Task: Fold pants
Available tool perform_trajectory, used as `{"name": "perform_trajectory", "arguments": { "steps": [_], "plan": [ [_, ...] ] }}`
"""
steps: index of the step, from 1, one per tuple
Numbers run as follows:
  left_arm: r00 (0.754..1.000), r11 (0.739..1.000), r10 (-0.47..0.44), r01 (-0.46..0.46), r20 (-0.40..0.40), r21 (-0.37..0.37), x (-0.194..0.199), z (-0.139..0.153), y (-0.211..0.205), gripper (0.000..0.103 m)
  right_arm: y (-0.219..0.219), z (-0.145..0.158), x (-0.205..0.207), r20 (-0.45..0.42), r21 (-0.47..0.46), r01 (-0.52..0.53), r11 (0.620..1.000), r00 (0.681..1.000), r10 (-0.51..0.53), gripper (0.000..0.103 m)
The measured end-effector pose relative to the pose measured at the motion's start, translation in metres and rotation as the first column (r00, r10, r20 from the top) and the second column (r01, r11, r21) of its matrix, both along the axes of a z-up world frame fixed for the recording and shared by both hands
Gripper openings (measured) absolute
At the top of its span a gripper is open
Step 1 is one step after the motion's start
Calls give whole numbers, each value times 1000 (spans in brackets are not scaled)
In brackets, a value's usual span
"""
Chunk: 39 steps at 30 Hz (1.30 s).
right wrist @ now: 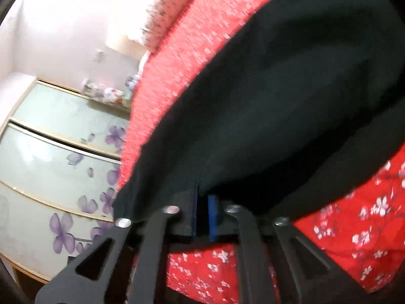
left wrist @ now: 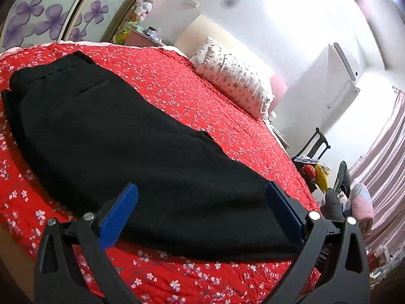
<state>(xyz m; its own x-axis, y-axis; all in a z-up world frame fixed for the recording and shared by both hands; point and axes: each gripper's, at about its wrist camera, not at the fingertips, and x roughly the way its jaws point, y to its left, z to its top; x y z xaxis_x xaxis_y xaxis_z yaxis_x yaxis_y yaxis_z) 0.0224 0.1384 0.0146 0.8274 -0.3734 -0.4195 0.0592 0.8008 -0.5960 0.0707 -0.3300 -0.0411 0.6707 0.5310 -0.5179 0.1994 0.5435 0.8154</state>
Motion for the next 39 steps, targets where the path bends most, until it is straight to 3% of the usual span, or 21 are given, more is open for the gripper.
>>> {"name": "perform_trajectory", "arguments": {
  "steps": [5, 10, 12, 17, 20, 22, 25, 26, 29, 33, 37, 39],
  "plan": [
    [1000, 1000, 6, -6, 15, 6, -4, 3, 2, 101, -3, 14, -26, 86, -28, -39, 999, 995, 41, 4],
    [1000, 1000, 6, -6, -10, 24, -2, 2, -2, 101, -2, -17, -18, -47, -82, -66, 994, 997, 62, 5],
    [1000, 999, 3, -3, -9, 41, -4, 3, -5, 101, 2, -13, -15, -49, -129, -88, 988, 995, 82, 10],
    [1000, 995, -1, 0, 10, 101, -5, 8, -10, 101, -10, 15, -31, -70, -261, -150, 954, 988, 136, 43],
    [1000, 995, -10, 9, 6, 97, -4, 8, -11, 101, -59, 33, -64, 17, -298, 28, 954, 1000, -24, 43],
    [1000, 995, -14, 14, 2, 97, -2, 8, -12, 101, -110, 43, -82, 62, -287, 216, 933, 976, -207, 43],
    [1000, 994, -22, 23, -8, 103, 2, 7, -16, 101, -193, 48, -106, 51, -320, 469, 823, 876, -480, 43],
    [1000, 994, -24, 24, -8, 106, 3, 7, -17, 101, -217, 49, -112, 48, -374, 531, 760, 830, -556, 43],
    [1000, 992, -24, 25, -9, 122, 4, 7, -20, 101, -261, 43, -118, 14, -411, 604, 683, 753, -657, 42],
    [1000, 989, -22, 25, -19, 145, 5, 5, -25, 101, -277, 30, -103, -25, -397, 610, 685, 739, -673, 42],
    [999, 986, -24, 28, -28, 166, 7, 3, -29, 101, -283, 21, -96, -41, -396, 586, 707, 758, -651, 41],
    [999, 983, -26, 31, -29, 178, 8, 2, -32, 101, -286, 16, -87, -64, -408, 558, 722, 772, -633, 32]
  ]
}}
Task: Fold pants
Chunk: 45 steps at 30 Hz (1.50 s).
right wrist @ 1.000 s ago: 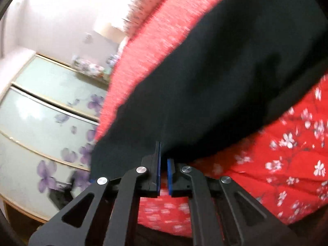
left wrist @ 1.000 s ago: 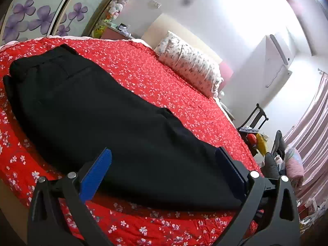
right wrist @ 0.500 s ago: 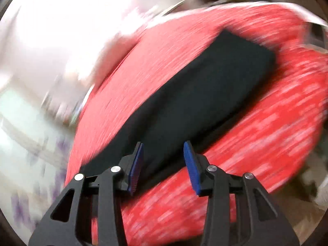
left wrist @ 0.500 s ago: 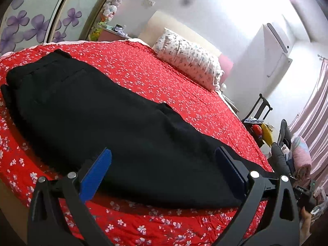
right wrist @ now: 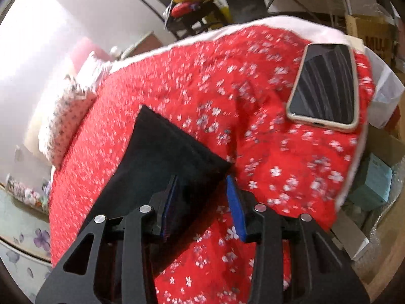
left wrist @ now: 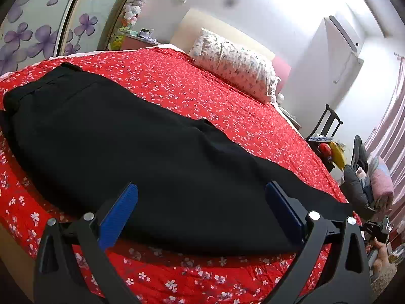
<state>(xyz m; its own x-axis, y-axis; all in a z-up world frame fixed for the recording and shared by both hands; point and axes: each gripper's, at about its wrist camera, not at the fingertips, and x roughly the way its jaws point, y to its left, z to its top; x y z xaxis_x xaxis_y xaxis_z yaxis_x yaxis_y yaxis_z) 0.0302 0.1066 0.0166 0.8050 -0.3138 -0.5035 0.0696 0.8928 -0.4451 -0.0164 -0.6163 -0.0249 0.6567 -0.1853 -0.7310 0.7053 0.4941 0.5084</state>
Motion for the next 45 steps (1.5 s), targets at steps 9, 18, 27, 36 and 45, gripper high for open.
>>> {"name": "perform_trajectory", "arguments": {
  "steps": [9, 18, 27, 36, 45],
  "plan": [
    [1000, 1000, -3, 3, -7, 29, 4, -3, -7, 101, 6, 38, 5, 34, -238, -31, 971, 999, 40, 10],
    [1000, 1000, -8, 8, -6, 25, 6, -3, -8, 101, -9, 5, -7, -27, -60, -16, 998, 1000, 15, 37],
    [1000, 1000, -8, 8, -6, 9, 6, -4, -6, 101, -20, -12, -33, 95, 154, 26, 988, 995, -41, 49],
    [1000, 1000, 16, -16, -8, -2, 4, -5, 2, 101, -17, -13, -18, 115, 99, 3, 995, 993, -14, 44],
    [1000, 1000, 17, -17, -6, -1, 4, -5, 4, 101, -8, -1, -10, 163, 1, -24, 1000, 986, 23, 14]
  ]
}}
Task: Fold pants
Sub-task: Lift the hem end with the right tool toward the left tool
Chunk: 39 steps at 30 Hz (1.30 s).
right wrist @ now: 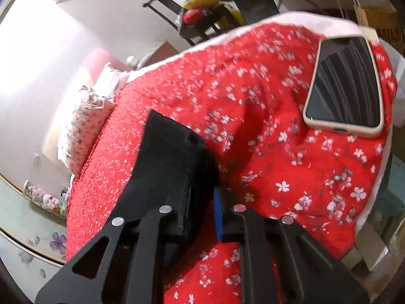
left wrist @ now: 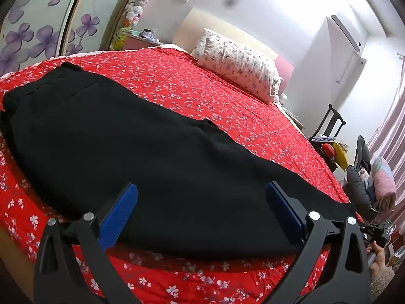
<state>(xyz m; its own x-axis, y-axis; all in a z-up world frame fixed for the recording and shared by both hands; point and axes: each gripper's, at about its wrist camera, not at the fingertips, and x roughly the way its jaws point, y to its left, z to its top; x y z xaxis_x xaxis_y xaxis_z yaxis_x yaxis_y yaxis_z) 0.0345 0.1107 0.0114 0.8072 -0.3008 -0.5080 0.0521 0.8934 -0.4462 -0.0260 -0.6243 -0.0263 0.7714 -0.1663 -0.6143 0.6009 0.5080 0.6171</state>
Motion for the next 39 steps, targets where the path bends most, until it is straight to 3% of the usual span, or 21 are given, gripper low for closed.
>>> {"name": "perform_trajectory", "arguments": {
  "steps": [5, 13, 17, 20, 25, 30, 31, 33, 35, 37, 39],
  "plan": [
    [1000, 1000, 5, -5, -1, -16, -1, 0, 3, 101, 16, 29, 3, 42, -98, -30, 995, 999, 34, 13],
    [1000, 999, 16, -16, 2, -44, -4, 1, 12, 101, 37, 60, 9, 89, -124, -48, 991, 994, 59, 12],
    [1000, 997, 23, -23, -2, -69, -5, 0, 17, 101, 64, 79, 23, 127, -155, -130, 979, 980, 151, 12],
    [1000, 997, 29, -29, -3, -76, -6, 1, 18, 101, 100, 104, 41, 163, -200, -227, 953, 952, 260, 12],
    [1000, 997, 31, -32, -3, -71, -5, 2, 17, 101, 186, 132, 75, 207, -244, -423, 873, 857, 473, 12],
    [999, 996, 37, -37, -3, -81, -4, 3, 20, 101, 295, 124, 118, 190, -196, -654, 730, 705, 683, 12],
    [999, 996, 38, -38, -3, -84, -5, 3, 20, 101, 324, 112, 128, 147, -184, -714, 676, 660, 737, 12],
    [999, 995, 39, -39, -3, -91, -5, 3, 22, 101, 367, 86, 139, 35, -174, -785, 595, 599, 800, 12],
    [999, 995, 37, -37, -3, -97, -5, 4, 23, 101, 407, 44, 147, -147, -136, -847, 515, 531, 835, 13],
    [999, 994, 37, -37, -3, -106, -7, 4, 26, 101, 424, 18, 142, -230, -155, -856, 494, 518, 824, 13],
    [999, 992, 40, -40, -4, -119, -8, 4, 29, 101, 422, 25, 141, -211, -174, -848, 501, 529, 822, 13]
  ]
}}
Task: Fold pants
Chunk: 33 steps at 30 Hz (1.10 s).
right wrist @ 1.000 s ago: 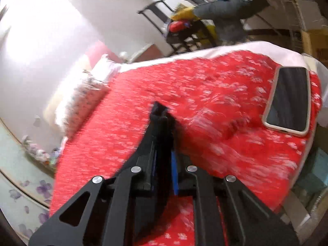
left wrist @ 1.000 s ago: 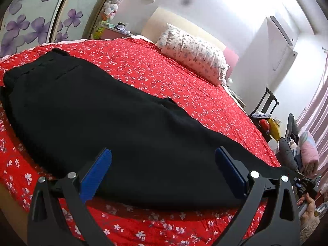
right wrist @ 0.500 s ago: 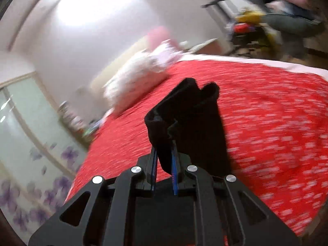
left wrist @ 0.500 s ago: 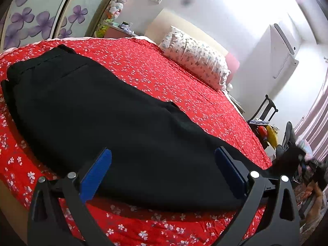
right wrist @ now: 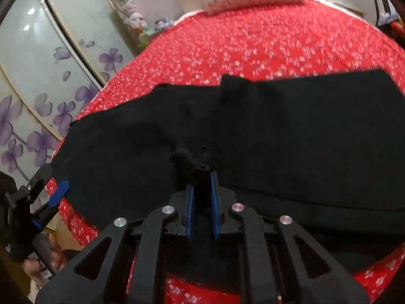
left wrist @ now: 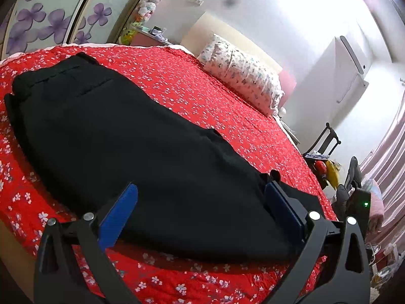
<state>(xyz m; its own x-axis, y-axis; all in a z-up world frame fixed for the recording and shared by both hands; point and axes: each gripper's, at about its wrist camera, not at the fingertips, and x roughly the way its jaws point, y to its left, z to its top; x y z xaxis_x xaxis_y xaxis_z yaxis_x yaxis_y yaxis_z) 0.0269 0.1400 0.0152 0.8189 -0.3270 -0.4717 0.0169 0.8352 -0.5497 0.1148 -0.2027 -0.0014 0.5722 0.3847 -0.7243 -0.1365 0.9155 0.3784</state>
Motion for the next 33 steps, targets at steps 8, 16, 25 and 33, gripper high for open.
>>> {"name": "perform_trajectory", "arguments": {
  "steps": [8, 16, 25, 33],
  "plan": [
    [1000, 999, 9, -9, -3, -34, 1, 0, 4, 101, 6, 75, 19, 173, 235, 24, 972, 983, -67, 12],
    [1000, 998, 31, -31, -2, -50, -2, 0, 12, 101, 82, -8, 38, -10, 87, -88, 992, 996, 89, 13],
    [999, 996, 49, -49, -9, -74, -3, -1, 16, 101, 90, 1, 26, 27, 55, -126, 991, 992, 124, 13],
    [997, 994, 71, -72, -15, -85, -1, -2, 17, 101, 112, -2, 3, 122, -118, -212, 970, 967, 226, 14]
  ]
}}
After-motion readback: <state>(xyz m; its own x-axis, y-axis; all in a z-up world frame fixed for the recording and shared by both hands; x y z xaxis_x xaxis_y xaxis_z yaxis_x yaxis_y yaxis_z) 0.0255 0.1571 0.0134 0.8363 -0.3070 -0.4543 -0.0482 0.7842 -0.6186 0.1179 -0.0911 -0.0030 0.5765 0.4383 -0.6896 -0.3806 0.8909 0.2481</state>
